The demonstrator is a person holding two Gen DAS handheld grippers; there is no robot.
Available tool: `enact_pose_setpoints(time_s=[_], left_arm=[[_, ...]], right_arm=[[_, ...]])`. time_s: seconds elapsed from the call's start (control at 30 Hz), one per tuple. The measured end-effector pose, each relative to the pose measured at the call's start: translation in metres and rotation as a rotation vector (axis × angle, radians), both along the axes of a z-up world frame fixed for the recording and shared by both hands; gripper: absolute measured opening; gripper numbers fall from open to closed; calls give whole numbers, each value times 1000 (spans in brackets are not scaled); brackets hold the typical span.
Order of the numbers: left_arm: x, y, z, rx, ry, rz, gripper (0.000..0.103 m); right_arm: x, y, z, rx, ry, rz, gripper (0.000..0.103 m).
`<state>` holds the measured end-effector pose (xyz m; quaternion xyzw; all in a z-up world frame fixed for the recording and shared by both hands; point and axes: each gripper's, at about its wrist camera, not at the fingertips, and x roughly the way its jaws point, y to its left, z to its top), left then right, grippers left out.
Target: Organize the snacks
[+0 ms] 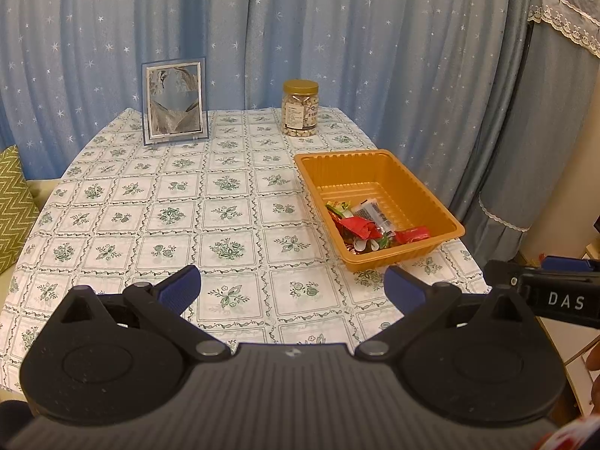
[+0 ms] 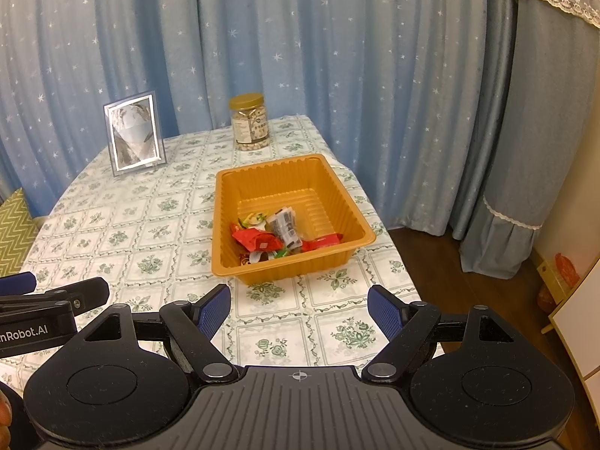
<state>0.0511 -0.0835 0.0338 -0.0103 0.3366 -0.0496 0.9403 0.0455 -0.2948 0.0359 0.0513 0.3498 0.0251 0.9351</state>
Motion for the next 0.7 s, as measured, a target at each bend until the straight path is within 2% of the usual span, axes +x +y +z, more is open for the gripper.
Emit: enact_pose_setpoints(time_s=[0.7], left_arm=[[-1,-1,-2,-10,-11,0,103]], right_arm=[[-1,-2,-1,0,0,-1,80]])
